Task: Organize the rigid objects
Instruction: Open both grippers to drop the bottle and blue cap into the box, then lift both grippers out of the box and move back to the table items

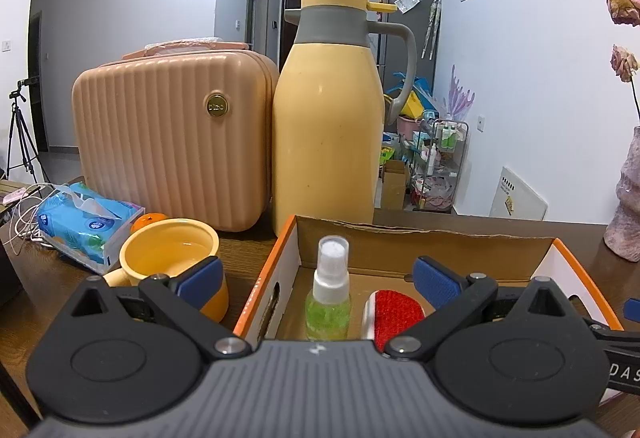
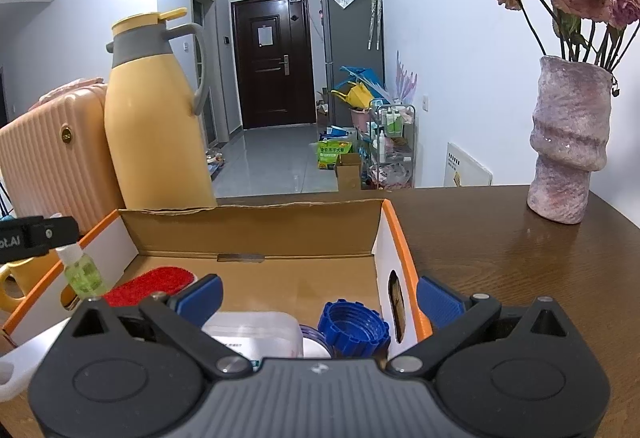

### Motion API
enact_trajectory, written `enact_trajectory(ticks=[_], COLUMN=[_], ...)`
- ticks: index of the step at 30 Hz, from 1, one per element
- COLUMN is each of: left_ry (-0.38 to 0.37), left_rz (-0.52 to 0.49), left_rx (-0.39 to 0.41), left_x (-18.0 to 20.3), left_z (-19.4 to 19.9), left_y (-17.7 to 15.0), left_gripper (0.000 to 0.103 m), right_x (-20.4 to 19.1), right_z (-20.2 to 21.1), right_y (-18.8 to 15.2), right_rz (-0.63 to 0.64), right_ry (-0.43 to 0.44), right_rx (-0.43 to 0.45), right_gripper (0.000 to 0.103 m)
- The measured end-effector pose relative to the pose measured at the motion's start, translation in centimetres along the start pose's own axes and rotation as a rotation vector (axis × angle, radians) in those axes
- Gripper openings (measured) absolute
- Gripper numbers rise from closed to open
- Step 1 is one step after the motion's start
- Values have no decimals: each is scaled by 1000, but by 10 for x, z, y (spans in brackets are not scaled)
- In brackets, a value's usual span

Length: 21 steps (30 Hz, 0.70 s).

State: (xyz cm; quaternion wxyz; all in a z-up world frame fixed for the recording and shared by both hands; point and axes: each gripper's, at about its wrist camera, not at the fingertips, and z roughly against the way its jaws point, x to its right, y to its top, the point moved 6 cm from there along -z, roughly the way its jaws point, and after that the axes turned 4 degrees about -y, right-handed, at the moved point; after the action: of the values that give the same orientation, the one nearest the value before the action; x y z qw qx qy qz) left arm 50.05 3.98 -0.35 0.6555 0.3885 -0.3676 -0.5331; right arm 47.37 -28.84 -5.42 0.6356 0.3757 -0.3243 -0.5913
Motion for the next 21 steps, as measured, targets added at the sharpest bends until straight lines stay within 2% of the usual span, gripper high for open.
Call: enact_trajectory(ticks=[21], left_ry=[-2], left_rz=[17], left_rx=[10], left_x=[-6], left_z=[34], left_y=[-6], left_gripper=[103], right_x=[6], right_z=[46], right_y=[-8], right_rz=[5], right_ry=[7], right_rx=[19], right_gripper=[103])
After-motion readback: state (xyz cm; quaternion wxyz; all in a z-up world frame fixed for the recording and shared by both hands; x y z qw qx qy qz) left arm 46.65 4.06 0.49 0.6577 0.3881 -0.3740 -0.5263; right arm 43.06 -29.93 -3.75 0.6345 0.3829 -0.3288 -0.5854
